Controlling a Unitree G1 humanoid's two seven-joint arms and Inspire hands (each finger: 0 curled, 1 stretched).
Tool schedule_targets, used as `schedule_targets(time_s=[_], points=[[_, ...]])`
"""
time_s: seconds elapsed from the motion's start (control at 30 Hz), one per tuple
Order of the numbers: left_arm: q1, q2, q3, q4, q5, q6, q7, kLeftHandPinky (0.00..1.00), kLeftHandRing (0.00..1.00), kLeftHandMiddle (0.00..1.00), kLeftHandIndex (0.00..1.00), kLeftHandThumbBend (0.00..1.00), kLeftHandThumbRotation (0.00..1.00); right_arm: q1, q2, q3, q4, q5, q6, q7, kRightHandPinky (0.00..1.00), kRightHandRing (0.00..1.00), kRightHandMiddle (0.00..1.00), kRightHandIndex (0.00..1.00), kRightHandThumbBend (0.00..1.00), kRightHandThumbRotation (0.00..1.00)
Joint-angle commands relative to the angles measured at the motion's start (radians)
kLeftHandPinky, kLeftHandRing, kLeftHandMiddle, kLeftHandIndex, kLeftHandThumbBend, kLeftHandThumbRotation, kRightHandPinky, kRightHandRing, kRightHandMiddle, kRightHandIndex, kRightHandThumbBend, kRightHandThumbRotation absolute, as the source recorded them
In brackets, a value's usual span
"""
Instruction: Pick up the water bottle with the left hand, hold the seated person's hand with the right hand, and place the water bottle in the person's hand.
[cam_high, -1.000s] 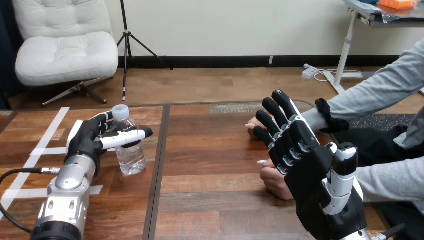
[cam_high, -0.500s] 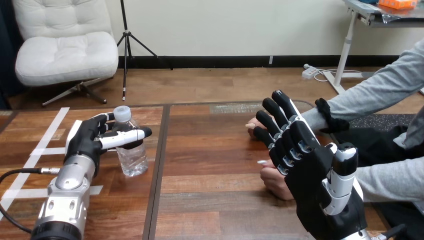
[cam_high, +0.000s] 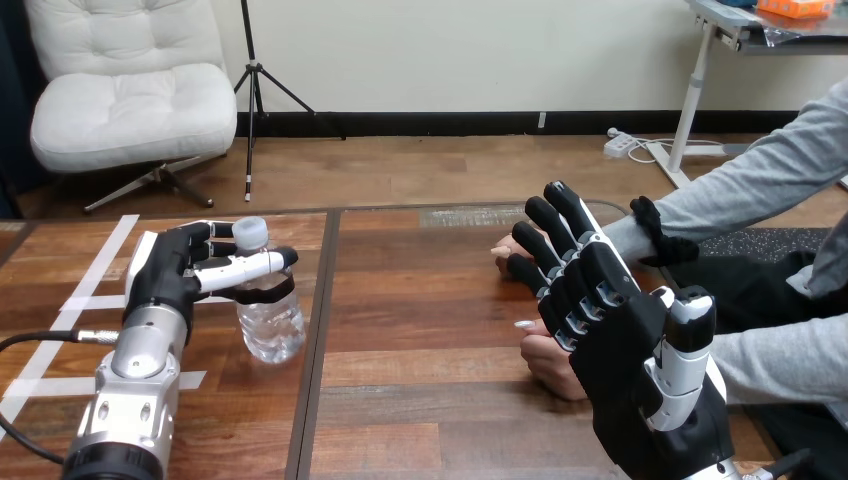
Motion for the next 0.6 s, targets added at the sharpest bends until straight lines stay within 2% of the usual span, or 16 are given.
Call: schedule_targets(time_s=[0.0, 0.27, 0.57], points=[[-0.048, 0.003, -0.009, -0.045, 0.009, -0.038, 0.007, 0.34, 0.39, 0.45, 0.46, 0.74, 0.0, -0.029, 0.011, -0.007, -0.041, 0.01, -0.017, -0.002, 1.0, 1.0, 1.0, 1.0, 0.99, 1.0], [-0.044, 0.003, -0.013, -0.06, 0.022, -0.027, 0.019, 0.34, 0.39, 0.45, 0.45, 0.74, 0.0, -0.03, 0.011, -0.006, -0.04, 0.013, -0.016, 0.0, 0.99, 1.0, 1.0, 1.0, 0.99, 1.0], [-0.042, 0.004, -0.014, -0.055, 0.035, -0.049, 0.03, 0.33, 0.38, 0.44, 0.44, 0.75, 0.0, -0.029, 0.011, -0.005, -0.043, 0.01, -0.015, -0.003, 0.99, 1.0, 1.0, 0.99, 1.0, 1.0]])
